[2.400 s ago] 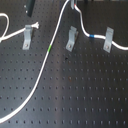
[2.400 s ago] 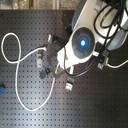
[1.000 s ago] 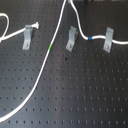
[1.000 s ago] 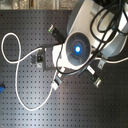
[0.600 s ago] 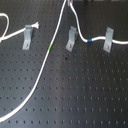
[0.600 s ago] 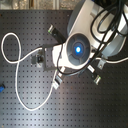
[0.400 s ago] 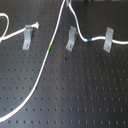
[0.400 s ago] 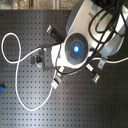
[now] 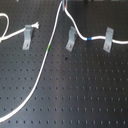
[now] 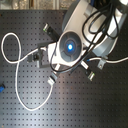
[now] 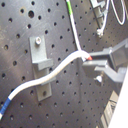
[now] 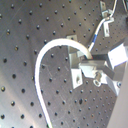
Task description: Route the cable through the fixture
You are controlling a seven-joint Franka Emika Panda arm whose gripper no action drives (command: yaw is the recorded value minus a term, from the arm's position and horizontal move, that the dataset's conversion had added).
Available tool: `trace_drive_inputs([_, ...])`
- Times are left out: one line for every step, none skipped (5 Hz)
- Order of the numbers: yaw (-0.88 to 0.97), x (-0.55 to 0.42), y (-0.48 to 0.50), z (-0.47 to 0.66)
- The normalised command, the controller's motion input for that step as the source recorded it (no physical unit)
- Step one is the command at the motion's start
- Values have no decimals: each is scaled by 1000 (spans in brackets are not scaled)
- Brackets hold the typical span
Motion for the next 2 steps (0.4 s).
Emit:
trace_drive_inputs([0,296,38,321])
trace_drive_inputs([0,151,21,402])
